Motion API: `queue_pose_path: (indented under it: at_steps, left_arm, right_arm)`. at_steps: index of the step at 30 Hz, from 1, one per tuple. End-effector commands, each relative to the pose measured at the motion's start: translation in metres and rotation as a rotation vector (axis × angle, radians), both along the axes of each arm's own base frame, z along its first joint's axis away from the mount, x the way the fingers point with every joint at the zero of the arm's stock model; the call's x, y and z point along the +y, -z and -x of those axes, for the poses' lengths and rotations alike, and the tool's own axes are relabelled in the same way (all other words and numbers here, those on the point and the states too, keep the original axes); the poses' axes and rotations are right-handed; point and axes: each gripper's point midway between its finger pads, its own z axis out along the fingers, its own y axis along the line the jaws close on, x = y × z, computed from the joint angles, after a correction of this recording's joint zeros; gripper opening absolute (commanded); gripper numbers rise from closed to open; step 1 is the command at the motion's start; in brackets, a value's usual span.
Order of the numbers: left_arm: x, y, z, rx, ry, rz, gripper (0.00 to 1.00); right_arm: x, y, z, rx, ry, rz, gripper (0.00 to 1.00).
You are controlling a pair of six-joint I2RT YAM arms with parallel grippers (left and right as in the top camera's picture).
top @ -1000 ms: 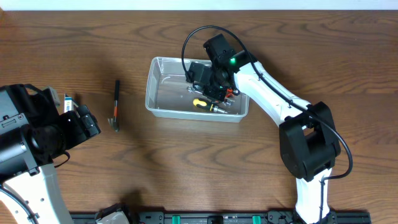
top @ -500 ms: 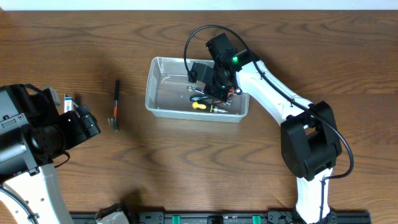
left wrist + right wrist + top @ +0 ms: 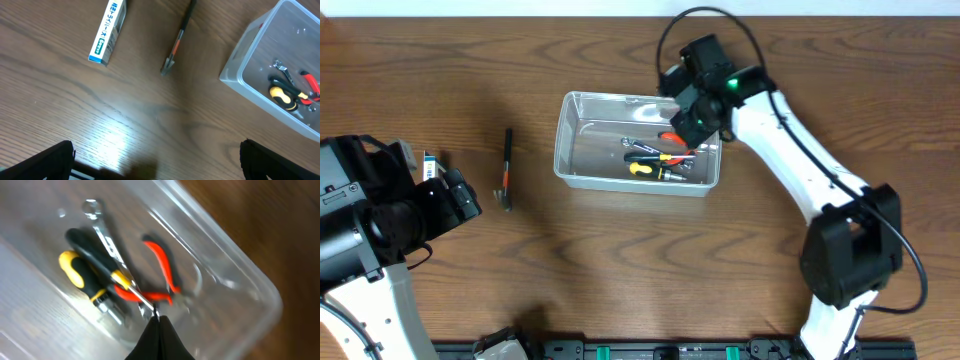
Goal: Pack container
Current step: 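Carry the small screwdriver into the container and release it, then lift the right gripper out of the container and retract it right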
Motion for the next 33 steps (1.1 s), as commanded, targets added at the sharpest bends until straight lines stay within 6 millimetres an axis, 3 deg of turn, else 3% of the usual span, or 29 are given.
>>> queue_pose_path:
  at_steps: [1, 4, 16, 27, 33]
  left_arm:
    - [0.001, -0.004, 0.0, -0.011, 0.01, -0.01, 0.98]
    - [0.001, -0.004, 0.0, -0.011, 0.01, -0.01, 0.98]
    - [0.001, -0.004, 0.0, -0.011, 0.013, -0.012, 0.98]
    - [0.001, -0.004, 0.0, -0.011, 0.013, -0.012, 0.98]
    - [0.001, -0.004, 0.0, -0.011, 0.013, -0.012, 0.98]
  right_arm:
    - [-0.02, -0.006, 0.0, 0.043, 0.291, -0.02, 0.01]
    - [-0.028, 0.0, 0.015, 0.119, 0.376, -0.005, 0.02]
    - [-0.041, 0.005, 0.035, 0.207, 0.501, 0.03, 0.01]
    - [-0.054, 0.008, 0.037, 0.194, 0.536, 0.093, 0.02]
    - [-0.053, 0.023, 0.036, 0.19, 0.535, 0.088, 0.01]
